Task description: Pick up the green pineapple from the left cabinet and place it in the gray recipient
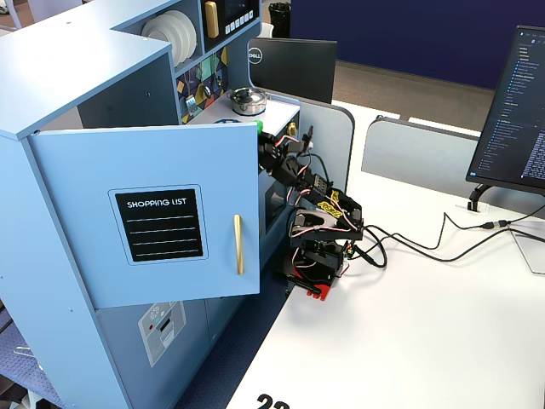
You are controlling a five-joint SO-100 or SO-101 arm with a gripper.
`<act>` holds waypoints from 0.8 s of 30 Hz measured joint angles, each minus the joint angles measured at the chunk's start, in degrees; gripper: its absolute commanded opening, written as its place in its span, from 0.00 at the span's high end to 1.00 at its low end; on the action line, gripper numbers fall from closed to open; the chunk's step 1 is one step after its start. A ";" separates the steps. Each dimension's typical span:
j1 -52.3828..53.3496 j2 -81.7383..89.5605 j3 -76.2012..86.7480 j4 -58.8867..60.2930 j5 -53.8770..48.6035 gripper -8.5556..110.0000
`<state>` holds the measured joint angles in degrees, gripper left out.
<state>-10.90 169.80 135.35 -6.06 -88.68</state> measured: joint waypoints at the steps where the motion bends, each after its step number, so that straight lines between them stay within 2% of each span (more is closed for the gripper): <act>1: 2.29 -2.02 -1.49 2.29 0.70 0.89; 6: 10.90 -17.31 -11.43 8.79 1.67 0.91; 12: 12.83 -36.30 -23.91 13.10 0.79 0.90; 15: 12.39 -43.07 -27.60 12.57 -0.79 0.84; 19: 12.22 -48.78 -29.79 11.07 -0.79 0.68; 24: 12.30 -48.52 -30.15 11.43 2.37 0.67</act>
<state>1.41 121.29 105.21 5.36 -86.31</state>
